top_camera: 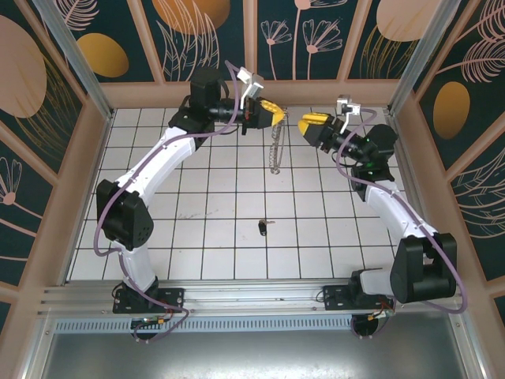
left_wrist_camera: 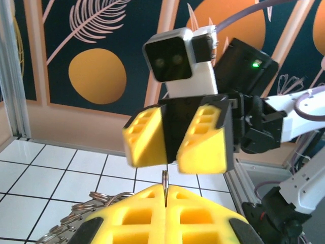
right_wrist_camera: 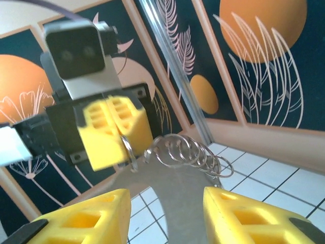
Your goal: Put the keys on the keyring
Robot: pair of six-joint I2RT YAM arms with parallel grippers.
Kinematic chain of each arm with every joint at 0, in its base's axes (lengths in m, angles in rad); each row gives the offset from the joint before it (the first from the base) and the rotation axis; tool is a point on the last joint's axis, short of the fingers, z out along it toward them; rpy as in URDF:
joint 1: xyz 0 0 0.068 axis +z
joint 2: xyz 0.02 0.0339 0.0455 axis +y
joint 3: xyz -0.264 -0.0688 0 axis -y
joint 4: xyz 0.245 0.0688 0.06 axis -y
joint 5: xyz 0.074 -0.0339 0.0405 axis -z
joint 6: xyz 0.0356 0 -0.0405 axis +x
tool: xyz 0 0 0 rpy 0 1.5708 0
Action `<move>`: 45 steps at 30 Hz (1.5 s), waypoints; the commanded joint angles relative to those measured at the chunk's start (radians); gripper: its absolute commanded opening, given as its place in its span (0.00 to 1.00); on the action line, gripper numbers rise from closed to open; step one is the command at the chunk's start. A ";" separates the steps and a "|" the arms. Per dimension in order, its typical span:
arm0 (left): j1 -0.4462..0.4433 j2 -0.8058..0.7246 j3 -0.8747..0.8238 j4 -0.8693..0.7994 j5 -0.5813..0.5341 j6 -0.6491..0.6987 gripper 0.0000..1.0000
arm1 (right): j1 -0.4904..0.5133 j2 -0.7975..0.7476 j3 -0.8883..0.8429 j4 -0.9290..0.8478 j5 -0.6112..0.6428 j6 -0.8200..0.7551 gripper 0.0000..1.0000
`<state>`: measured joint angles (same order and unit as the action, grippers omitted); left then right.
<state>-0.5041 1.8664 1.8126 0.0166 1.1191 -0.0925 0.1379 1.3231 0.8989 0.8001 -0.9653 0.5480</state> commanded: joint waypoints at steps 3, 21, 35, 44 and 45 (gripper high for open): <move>0.007 0.016 0.055 -0.144 0.062 0.112 0.00 | -0.001 0.032 0.030 0.081 -0.102 0.021 0.41; 0.007 0.026 0.050 -0.141 0.089 0.102 0.00 | 0.061 0.113 0.095 0.132 -0.100 0.035 0.35; 0.007 0.025 0.039 -0.136 0.096 0.104 0.00 | 0.079 0.086 0.085 0.129 -0.092 0.028 0.32; 0.007 0.028 0.039 -0.136 0.094 0.105 0.00 | 0.077 0.027 0.054 0.067 -0.049 -0.029 0.33; 0.008 0.028 0.040 -0.136 0.095 0.105 0.00 | 0.078 0.024 0.051 0.068 -0.050 -0.029 0.33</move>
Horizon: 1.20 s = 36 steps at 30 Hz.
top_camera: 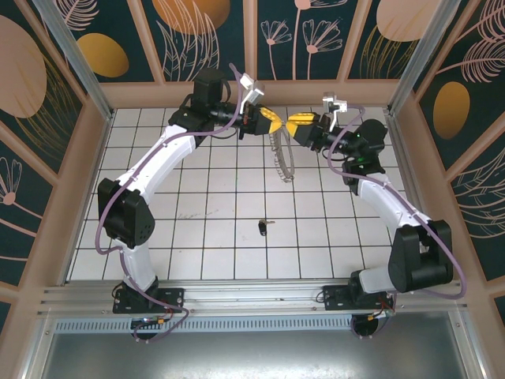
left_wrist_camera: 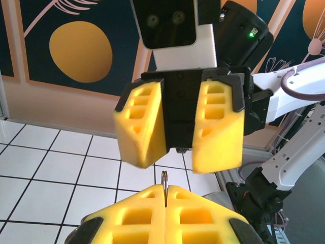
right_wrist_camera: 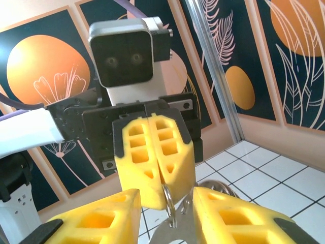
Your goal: Put the keys on the keyring
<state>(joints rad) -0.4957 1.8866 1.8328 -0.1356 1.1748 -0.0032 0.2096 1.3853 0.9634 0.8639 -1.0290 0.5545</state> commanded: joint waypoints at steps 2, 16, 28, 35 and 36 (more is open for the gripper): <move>-0.001 0.007 0.019 0.016 0.043 0.014 0.00 | 0.005 -0.036 -0.014 0.007 0.010 -0.032 0.33; -0.001 0.003 0.020 0.019 0.051 0.009 0.00 | 0.026 0.026 0.022 0.038 -0.011 -0.011 0.31; -0.001 0.005 0.014 0.022 0.069 0.008 0.00 | 0.036 0.051 0.031 0.073 -0.014 0.010 0.14; -0.001 0.006 0.010 0.042 0.068 -0.010 0.00 | 0.040 0.056 0.030 0.084 -0.007 0.016 0.00; -0.001 0.004 0.002 0.065 0.058 -0.031 0.00 | 0.040 0.055 0.026 0.090 0.000 0.016 0.00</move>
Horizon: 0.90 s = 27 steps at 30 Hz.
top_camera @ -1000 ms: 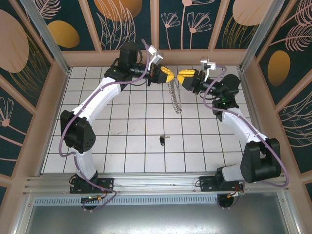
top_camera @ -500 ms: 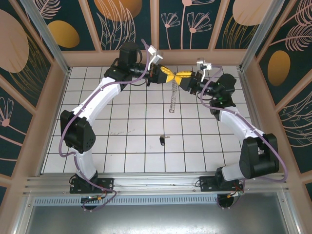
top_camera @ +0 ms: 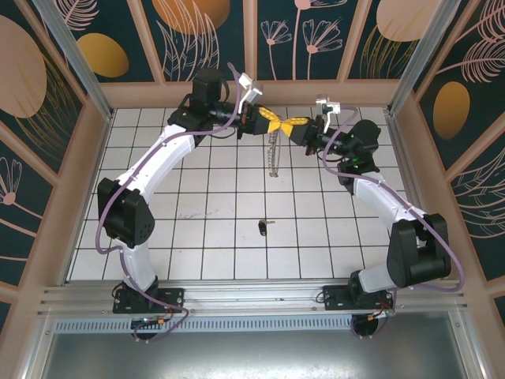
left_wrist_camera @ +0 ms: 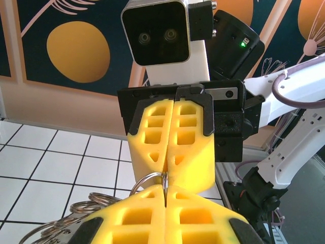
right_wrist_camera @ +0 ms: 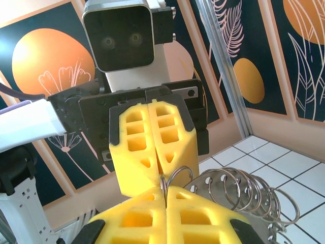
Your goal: Put the keys on the keyring
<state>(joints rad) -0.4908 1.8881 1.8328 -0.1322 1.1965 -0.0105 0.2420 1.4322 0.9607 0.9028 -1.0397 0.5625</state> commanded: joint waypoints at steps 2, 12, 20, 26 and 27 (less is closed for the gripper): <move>-0.006 -0.012 -0.024 0.133 -0.017 -0.084 0.16 | 0.004 0.002 0.015 0.071 0.029 0.012 0.00; 0.011 -0.106 -0.226 0.555 -0.245 -0.414 0.46 | -0.014 -0.003 -0.060 0.349 0.105 0.154 0.00; 0.012 -0.104 -0.314 0.835 -0.233 -0.637 0.44 | -0.007 0.043 -0.094 0.597 0.225 0.309 0.00; 0.011 -0.071 -0.341 1.052 -0.201 -0.808 0.37 | 0.000 0.097 -0.095 0.729 0.308 0.405 0.00; 0.011 -0.065 -0.342 1.077 -0.197 -0.829 0.35 | 0.002 0.106 -0.089 0.747 0.313 0.418 0.00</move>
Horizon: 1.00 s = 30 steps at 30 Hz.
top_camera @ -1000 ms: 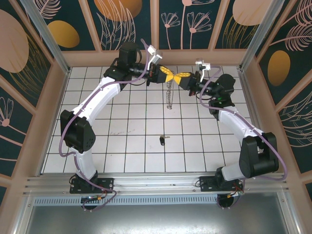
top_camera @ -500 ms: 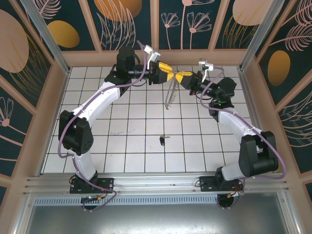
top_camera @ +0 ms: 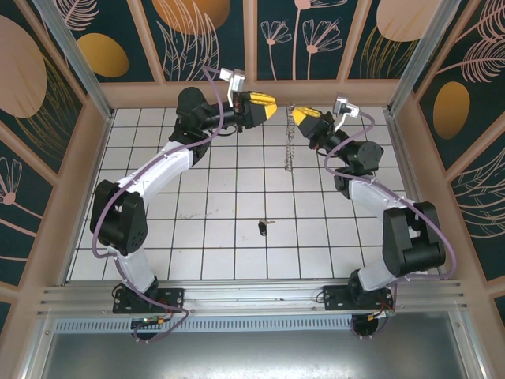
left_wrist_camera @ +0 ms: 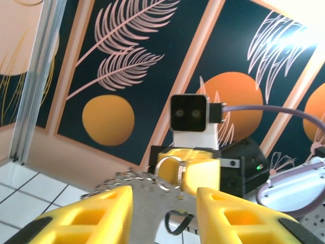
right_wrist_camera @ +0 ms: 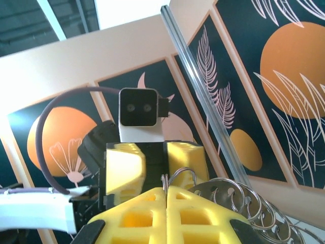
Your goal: Put the keys on the keyring
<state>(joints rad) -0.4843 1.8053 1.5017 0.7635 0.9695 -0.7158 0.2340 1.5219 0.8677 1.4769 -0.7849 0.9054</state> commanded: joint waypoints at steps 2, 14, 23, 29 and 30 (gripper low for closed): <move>0.003 0.027 -0.013 0.218 0.038 -0.155 0.34 | 0.014 0.032 0.014 0.190 0.061 0.094 0.00; -0.012 0.055 -0.013 0.257 0.047 -0.190 0.29 | 0.056 0.093 0.086 0.199 0.050 0.107 0.00; -0.017 0.065 -0.023 0.257 0.044 -0.191 0.28 | 0.063 0.099 0.095 0.203 0.050 0.113 0.00; -0.026 0.082 -0.013 0.263 0.049 -0.200 0.28 | 0.071 0.104 0.103 0.196 0.046 0.113 0.00; -0.028 0.084 -0.010 0.264 0.050 -0.201 0.28 | 0.074 0.105 0.103 0.196 0.046 0.113 0.00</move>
<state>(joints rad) -0.5034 1.8732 1.4826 0.9733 0.9977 -0.8997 0.2962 1.6218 0.9325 1.5684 -0.7509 1.0054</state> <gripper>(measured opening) 0.285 0.046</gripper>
